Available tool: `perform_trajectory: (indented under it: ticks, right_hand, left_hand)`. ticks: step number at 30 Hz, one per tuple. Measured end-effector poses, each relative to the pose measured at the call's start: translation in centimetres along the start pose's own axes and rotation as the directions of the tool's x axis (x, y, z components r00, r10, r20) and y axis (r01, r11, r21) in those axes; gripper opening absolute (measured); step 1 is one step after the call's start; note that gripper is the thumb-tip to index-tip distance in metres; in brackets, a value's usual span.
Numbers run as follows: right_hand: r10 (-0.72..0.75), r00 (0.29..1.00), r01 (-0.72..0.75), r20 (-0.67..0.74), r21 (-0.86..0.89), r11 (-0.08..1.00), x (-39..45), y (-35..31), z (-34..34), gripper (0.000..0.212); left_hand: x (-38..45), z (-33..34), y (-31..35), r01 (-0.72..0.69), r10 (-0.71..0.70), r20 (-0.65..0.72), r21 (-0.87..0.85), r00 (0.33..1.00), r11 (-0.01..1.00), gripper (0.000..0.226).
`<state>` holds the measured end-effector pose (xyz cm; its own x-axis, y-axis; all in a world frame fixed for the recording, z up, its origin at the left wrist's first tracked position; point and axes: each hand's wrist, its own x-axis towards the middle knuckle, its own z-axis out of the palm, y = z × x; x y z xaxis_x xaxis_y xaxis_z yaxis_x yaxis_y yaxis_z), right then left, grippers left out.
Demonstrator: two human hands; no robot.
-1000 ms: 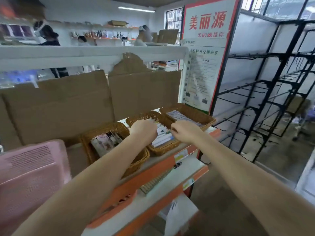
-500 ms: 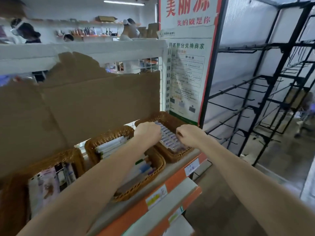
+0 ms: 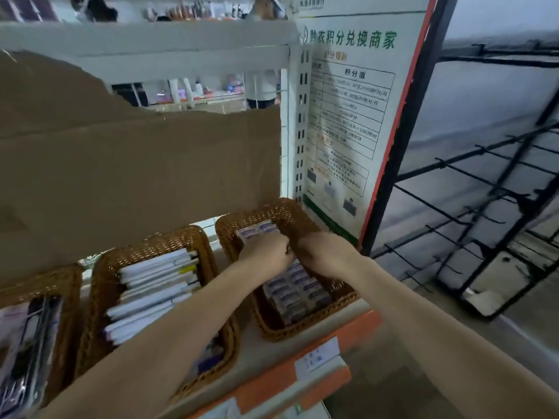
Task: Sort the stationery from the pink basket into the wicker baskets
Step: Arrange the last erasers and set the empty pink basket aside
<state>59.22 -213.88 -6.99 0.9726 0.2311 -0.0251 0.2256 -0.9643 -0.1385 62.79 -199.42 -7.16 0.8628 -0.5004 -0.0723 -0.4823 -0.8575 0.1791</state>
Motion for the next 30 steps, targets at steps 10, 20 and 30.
perform_trajectory:
  ticks: [10,20,30]
  right_hand:
    - [-0.292,0.954,0.292,0.065,0.010,0.956,1.8,1.9,0.2,0.025]
    - [-0.382,0.922,0.379,0.059,0.058,0.924,1.7,2.4,0.6,0.025]
    - [-0.420,0.907,0.414,-0.004,0.183,0.892,0.6,1.5,0.4,0.022]
  left_hand:
    - [0.0,2.2,1.5,0.341,-0.345,0.005,-0.164,0.938,0.925,0.034]
    - [-2.0,1.6,1.8,0.270,-0.295,-0.041,-0.294,0.955,0.917,0.034]
    - [-5.9,0.4,-0.7,0.250,-0.245,-0.135,0.019,0.960,0.968,0.034]
